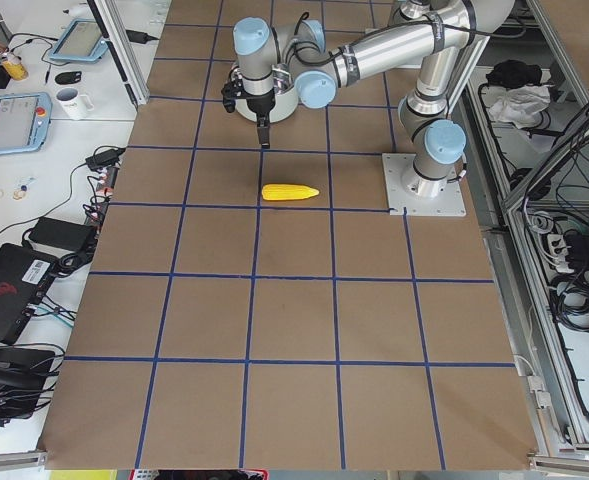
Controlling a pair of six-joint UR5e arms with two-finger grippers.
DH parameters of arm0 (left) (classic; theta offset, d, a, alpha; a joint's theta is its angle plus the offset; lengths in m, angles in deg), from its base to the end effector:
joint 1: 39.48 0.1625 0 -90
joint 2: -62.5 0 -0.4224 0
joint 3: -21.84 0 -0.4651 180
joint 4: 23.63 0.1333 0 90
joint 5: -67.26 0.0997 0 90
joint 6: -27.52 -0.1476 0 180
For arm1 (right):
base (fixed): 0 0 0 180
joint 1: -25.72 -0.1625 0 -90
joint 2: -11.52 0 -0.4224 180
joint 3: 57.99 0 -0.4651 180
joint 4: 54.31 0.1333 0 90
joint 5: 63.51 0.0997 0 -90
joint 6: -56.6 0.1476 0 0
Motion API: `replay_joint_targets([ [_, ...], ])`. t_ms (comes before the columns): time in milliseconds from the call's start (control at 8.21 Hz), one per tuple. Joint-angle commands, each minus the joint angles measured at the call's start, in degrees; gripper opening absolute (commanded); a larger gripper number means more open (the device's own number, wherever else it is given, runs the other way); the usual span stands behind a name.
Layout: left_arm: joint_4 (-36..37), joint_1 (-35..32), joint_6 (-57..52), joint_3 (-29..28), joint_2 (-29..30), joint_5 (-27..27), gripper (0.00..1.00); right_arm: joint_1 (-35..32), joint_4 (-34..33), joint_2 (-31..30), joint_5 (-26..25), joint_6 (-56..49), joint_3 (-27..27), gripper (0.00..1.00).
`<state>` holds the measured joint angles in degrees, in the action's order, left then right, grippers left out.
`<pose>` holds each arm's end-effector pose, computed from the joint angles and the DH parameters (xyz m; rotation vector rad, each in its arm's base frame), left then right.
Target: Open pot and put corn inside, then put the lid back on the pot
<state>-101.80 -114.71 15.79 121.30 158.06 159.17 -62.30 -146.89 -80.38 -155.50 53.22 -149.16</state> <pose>0.0241 -0.5950 0.3095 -0.0813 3.1194 0.0965 0.1088 -0.5632 0.4491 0.0364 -3.1028 0.0870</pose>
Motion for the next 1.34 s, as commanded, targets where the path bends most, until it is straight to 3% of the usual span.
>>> replay_joint_targets([
  [0,13.7,2.6,0.0,11.0,1.8,0.0,1.00,-6.8,-11.6,7.0,4.6,9.2,1.0,1.00],
  [122,15.0,3.4,-0.2,11.8,3.7,0.0,1.00,-12.6,-13.1,10.7,0.4,13.6,2.0,1.00],
  [487,19.2,7.2,-1.6,12.1,12.3,0.0,1.00,-20.4,-16.6,15.1,0.8,25.8,3.2,1.00],
  [609,20.1,7.4,-1.8,12.2,12.2,-0.1,1.00,-22.5,-17.2,16.0,0.7,28.8,2.8,1.00],
  [1096,20.5,7.4,-1.8,12.2,13.9,-0.7,1.00,-24.6,-18.5,19.1,0.8,34.4,2.2,1.00],
  [1218,20.4,7.2,-2.2,12.2,13.8,-0.6,0.90,-24.9,-18.7,19.8,0.8,35.0,2.1,1.00],
])
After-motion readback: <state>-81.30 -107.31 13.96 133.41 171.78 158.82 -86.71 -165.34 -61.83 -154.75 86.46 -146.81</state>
